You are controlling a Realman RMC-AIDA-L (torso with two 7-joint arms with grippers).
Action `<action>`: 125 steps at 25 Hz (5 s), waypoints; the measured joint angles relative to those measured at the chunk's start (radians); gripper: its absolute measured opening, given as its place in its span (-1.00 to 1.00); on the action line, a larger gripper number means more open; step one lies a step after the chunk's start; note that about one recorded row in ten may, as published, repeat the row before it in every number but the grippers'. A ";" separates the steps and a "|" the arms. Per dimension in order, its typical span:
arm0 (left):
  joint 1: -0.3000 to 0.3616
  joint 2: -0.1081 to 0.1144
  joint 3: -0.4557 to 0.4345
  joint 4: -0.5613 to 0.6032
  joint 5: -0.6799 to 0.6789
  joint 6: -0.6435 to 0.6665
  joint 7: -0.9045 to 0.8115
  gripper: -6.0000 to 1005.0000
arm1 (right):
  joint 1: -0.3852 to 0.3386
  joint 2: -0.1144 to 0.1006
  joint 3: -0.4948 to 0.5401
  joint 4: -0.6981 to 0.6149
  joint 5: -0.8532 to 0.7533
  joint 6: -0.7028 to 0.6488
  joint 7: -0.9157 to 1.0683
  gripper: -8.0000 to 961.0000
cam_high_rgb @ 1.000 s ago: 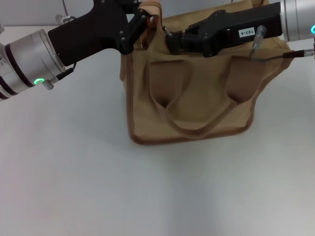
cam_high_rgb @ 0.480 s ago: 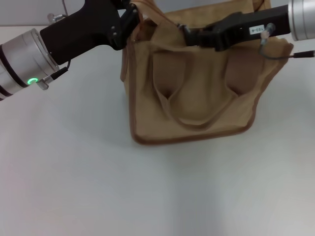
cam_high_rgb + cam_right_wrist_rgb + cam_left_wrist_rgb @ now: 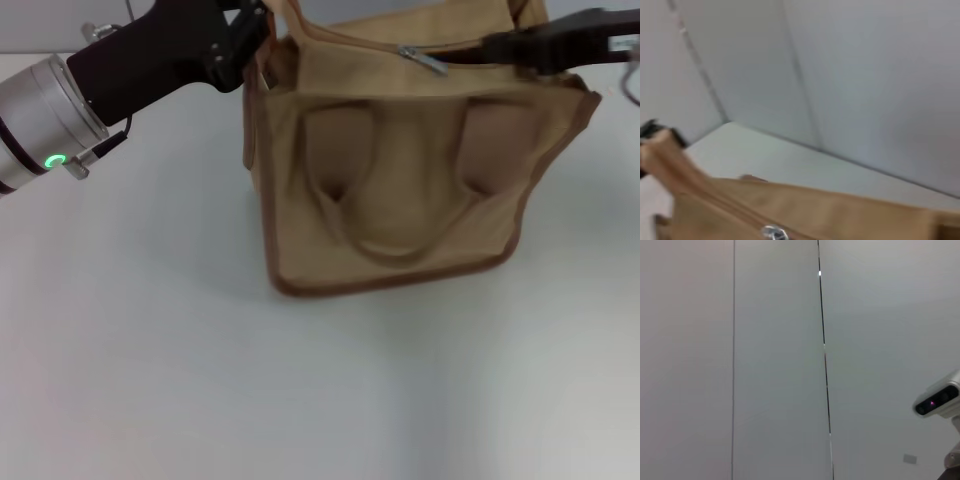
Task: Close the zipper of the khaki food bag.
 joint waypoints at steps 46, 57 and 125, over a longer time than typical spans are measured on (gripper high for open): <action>-0.005 -0.004 -0.010 -0.007 0.001 0.024 -0.001 -0.91 | 0.165 -0.031 0.010 0.323 0.044 -0.089 0.074 -0.37; -0.006 -0.004 -0.010 -0.015 0.001 0.042 -0.001 -0.91 | 0.175 -0.018 -0.043 0.300 0.031 -0.062 0.086 -0.57; -0.006 -0.002 -0.012 -0.028 0.000 0.081 0.000 -0.91 | 0.040 0.005 -0.288 0.099 0.165 0.081 -0.354 -0.34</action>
